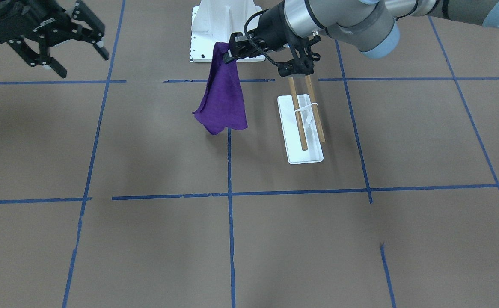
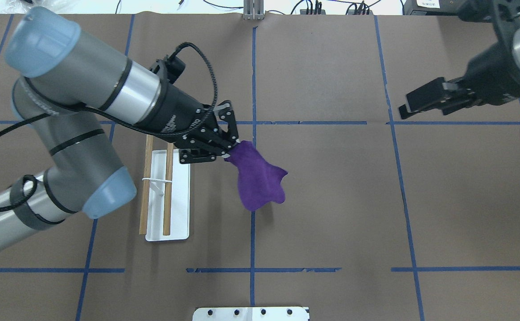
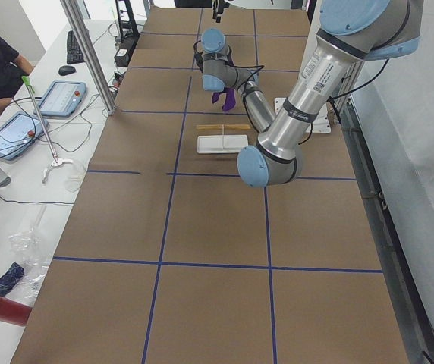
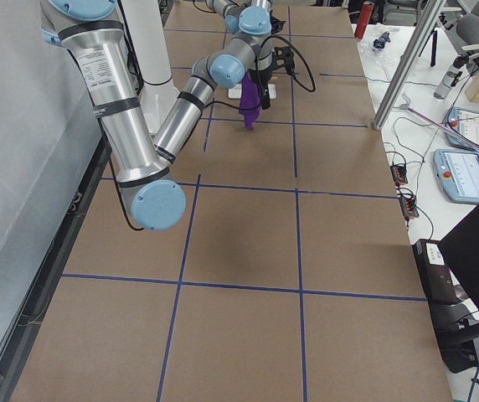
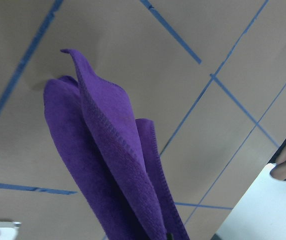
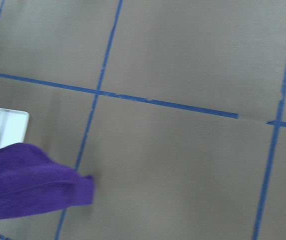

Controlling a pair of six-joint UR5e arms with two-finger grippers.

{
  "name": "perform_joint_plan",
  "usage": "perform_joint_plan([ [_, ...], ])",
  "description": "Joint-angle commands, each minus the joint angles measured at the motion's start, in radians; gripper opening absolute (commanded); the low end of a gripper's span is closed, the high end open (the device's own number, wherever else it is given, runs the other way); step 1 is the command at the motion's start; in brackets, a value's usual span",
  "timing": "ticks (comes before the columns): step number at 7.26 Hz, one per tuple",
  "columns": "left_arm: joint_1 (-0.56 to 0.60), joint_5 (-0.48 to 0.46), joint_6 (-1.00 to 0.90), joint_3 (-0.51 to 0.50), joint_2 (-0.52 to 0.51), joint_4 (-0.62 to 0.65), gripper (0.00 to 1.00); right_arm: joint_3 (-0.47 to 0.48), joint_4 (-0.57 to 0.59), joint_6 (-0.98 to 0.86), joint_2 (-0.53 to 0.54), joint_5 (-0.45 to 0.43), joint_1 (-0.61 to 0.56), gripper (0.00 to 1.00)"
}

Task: Hang towel on rack

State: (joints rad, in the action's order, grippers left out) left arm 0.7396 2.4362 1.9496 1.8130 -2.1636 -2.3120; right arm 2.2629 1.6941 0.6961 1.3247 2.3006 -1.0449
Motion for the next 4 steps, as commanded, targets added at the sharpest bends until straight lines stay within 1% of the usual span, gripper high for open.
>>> perform_joint_plan([
  [1, 0.09, 0.088, -0.33, 0.029, 0.14, -0.001, 0.0, -0.069, -0.001, -0.279, 0.122, 0.084, -0.149, 1.0],
  [2, 0.153, 0.153, -0.477, 0.023, 0.186, -0.001, 0.0, -0.086, -0.001, -0.292, 0.123, 0.086, -0.156, 1.0],
  [3, 0.211, 0.196, -0.588, 0.011, 0.223, -0.001, 0.0, -0.089, -0.001, -0.299, 0.125, 0.088, -0.17, 1.0],
  [4, 0.221, 0.196, -0.688, 0.003, 0.281, -0.001, 0.0, -0.095, -0.001, -0.32, 0.126, 0.089, -0.176, 1.0],
])
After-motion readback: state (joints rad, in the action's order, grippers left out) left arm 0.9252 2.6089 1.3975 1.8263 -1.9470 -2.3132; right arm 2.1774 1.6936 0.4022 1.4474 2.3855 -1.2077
